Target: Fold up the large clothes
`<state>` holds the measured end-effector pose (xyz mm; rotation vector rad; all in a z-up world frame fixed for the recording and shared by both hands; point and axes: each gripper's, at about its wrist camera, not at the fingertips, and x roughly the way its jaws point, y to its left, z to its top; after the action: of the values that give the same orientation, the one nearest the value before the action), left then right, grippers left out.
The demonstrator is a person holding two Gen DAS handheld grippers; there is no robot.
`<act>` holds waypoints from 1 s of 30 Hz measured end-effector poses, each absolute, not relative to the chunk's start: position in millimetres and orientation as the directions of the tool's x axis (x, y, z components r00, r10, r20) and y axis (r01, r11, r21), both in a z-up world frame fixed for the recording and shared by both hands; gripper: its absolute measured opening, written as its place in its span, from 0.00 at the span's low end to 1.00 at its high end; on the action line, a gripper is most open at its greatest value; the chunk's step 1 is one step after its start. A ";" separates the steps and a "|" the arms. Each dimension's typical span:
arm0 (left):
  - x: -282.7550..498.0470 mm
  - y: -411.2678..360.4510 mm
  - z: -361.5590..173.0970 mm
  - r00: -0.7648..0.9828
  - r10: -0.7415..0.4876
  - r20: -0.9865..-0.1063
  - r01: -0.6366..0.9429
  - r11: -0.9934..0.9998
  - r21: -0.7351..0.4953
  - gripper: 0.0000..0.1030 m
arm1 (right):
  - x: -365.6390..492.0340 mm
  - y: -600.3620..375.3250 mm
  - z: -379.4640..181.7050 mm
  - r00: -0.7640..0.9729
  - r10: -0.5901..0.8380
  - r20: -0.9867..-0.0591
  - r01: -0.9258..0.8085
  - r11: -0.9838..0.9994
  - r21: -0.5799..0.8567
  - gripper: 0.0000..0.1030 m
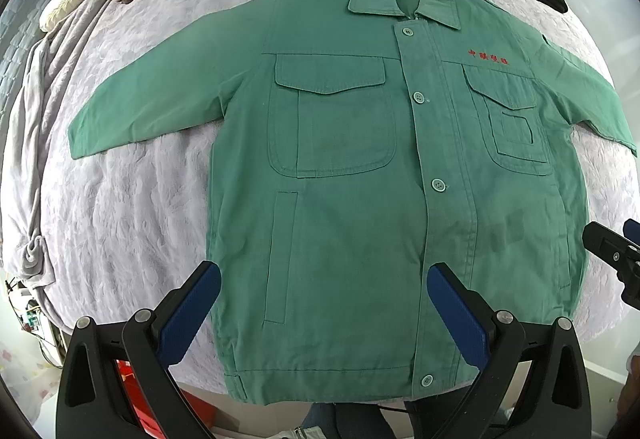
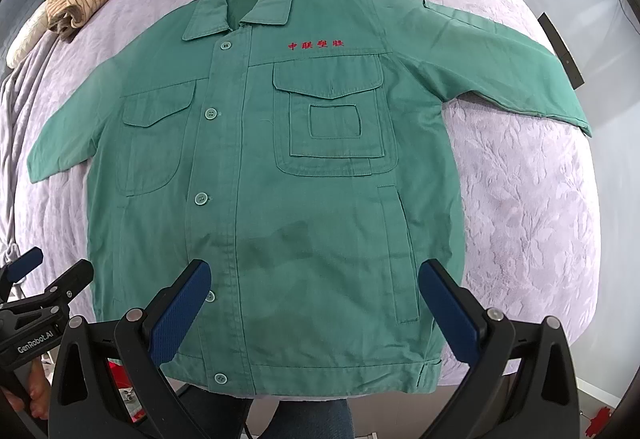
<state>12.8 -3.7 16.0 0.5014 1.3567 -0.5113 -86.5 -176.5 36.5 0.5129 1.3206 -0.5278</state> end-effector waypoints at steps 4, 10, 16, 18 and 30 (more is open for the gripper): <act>13.6 -3.6 15.8 0.140 -0.054 -0.989 0.612 0.790 0.043 1.00 | -86.9 -176.3 36.4 0.169 -0.071 -0.983 0.627 0.777 0.051 1.00; 13.7 -4.0 15.9 0.139 -0.054 -0.989 0.612 0.790 0.043 1.00 | -86.0 -176.8 36.2 0.168 -0.073 -0.983 0.626 0.778 0.049 1.00; 13.5 -4.6 15.8 0.139 -0.053 -0.989 0.611 0.790 0.044 1.00 | -86.1 -177.3 35.7 0.168 -0.074 -0.983 0.625 0.779 0.048 1.00; 13.0 -5.2 16.0 0.139 -0.052 -0.989 0.611 0.791 0.044 1.00 | -86.4 -177.3 35.5 0.167 -0.073 -0.983 0.626 0.778 0.049 1.00; 13.6 -6.1 15.0 0.138 -0.051 -0.989 0.609 0.792 0.045 1.00 | -87.4 -176.6 32.0 0.161 -0.071 -0.984 0.631 0.774 0.047 1.00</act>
<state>13.6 -6.1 15.0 0.5019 1.3599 -0.5070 -87.4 -176.6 32.0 0.5138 1.3252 -0.5336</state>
